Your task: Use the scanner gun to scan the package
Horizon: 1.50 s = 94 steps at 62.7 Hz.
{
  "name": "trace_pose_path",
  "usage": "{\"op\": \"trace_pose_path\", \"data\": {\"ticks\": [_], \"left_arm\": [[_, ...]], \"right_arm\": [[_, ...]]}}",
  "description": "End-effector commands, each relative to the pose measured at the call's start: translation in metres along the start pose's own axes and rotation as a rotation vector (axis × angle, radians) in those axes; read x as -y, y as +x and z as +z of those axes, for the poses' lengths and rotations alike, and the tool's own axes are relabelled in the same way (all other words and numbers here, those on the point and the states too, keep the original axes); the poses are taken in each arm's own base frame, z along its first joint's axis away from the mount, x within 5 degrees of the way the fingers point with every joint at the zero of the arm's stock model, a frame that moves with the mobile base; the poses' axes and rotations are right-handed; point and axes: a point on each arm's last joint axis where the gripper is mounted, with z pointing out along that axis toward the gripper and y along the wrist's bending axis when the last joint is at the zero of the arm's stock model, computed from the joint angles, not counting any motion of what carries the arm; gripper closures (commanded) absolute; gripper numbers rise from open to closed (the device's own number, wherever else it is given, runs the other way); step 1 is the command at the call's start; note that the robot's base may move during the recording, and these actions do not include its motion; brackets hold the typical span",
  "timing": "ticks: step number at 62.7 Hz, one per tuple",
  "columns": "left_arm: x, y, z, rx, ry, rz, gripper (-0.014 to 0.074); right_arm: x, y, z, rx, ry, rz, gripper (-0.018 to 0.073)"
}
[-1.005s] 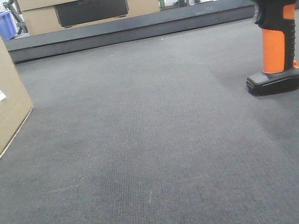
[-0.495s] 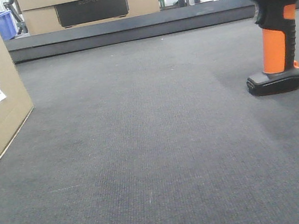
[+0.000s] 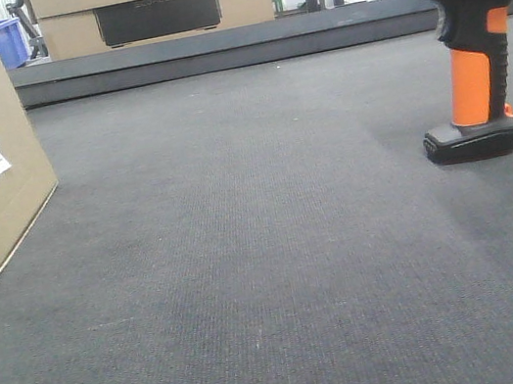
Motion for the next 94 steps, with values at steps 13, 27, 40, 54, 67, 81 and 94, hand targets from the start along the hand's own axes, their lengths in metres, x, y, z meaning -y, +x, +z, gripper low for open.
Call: {"op": "trace_pose_path", "data": {"ticks": [13,27,40,54,67,81,94], "left_arm": [[-0.001,0.002,0.000,0.002,-0.009,0.014,0.0707],[-0.008,0.042,0.007,-0.022,-0.065,0.198,0.0707],[-0.017,0.082,0.016,0.039,-0.097,0.136,0.0707],[-0.017,0.082,0.016,0.080,-0.090,0.145,0.0707],[-0.017,0.081,0.016,0.085,-0.089,0.145,0.0707],[-0.017,0.081,0.016,0.085,-0.089,0.145,0.0707],[-0.017,0.081,0.016,0.085,-0.089,0.145,0.0707]], "right_arm": [[0.000,-0.002,0.000,0.025,0.008,-0.006,0.0713],[0.000,-0.002,0.000,0.025,0.008,-0.006,0.0713],[0.000,-0.002,0.000,0.025,0.008,-0.006,0.0713],[0.000,-0.002,0.000,0.025,0.008,-0.006,0.0713],[0.000,-0.002,0.000,0.025,0.008,-0.006,0.0713],[0.000,-0.002,0.000,0.025,0.008,-0.006,0.0713],[0.000,-0.002,0.000,0.025,0.008,-0.006,0.0713]]}}
